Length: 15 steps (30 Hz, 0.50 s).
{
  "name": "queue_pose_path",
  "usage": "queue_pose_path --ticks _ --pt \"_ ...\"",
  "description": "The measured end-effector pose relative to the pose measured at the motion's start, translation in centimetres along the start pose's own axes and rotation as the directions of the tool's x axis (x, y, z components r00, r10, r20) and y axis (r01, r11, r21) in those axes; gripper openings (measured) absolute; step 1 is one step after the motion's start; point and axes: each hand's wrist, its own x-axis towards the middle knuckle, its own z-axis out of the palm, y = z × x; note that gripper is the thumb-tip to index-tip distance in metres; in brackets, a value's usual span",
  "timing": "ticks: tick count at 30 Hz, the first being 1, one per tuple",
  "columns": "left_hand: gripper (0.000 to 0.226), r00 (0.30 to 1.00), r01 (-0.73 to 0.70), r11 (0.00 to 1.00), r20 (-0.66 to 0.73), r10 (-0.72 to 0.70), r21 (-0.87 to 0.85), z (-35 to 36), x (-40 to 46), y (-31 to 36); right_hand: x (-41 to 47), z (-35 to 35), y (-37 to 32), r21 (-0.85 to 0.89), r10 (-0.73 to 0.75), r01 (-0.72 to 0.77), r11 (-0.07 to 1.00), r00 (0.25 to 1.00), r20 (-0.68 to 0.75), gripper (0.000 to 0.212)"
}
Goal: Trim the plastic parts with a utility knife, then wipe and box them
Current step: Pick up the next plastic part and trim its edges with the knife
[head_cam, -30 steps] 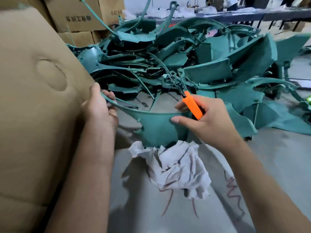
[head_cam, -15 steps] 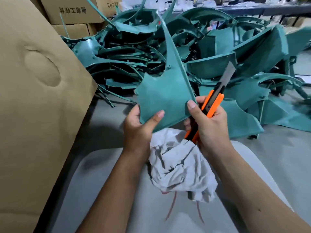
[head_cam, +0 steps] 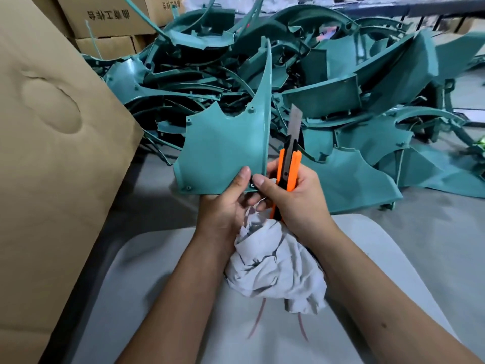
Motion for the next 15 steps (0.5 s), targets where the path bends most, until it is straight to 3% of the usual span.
queue_pose_path --ticks 3,8,11,15 --pt "0.053 0.999 -0.026 1.000 -0.020 0.026 0.018 -0.8 0.2 0.4 0.0 -0.6 0.1 -0.136 -0.033 0.036 0.990 0.999 0.023 0.011" --pt "0.064 0.998 0.009 0.998 -0.065 -0.006 0.056 -1.4 0.6 1.2 -0.4 -1.8 -0.3 -0.313 -0.133 0.146 0.938 0.989 0.064 0.030" --pt "0.055 0.992 -0.076 0.992 -0.090 0.085 0.102 -1.7 0.8 1.7 -0.6 -2.2 -0.4 -0.521 -0.170 0.257 0.814 0.963 0.209 0.028" --pt "0.022 0.956 -0.242 0.931 -0.095 0.276 0.272 -2.1 1.2 2.2 -0.5 -1.9 -0.1 -0.609 -0.219 0.371 0.701 0.924 0.312 0.031"
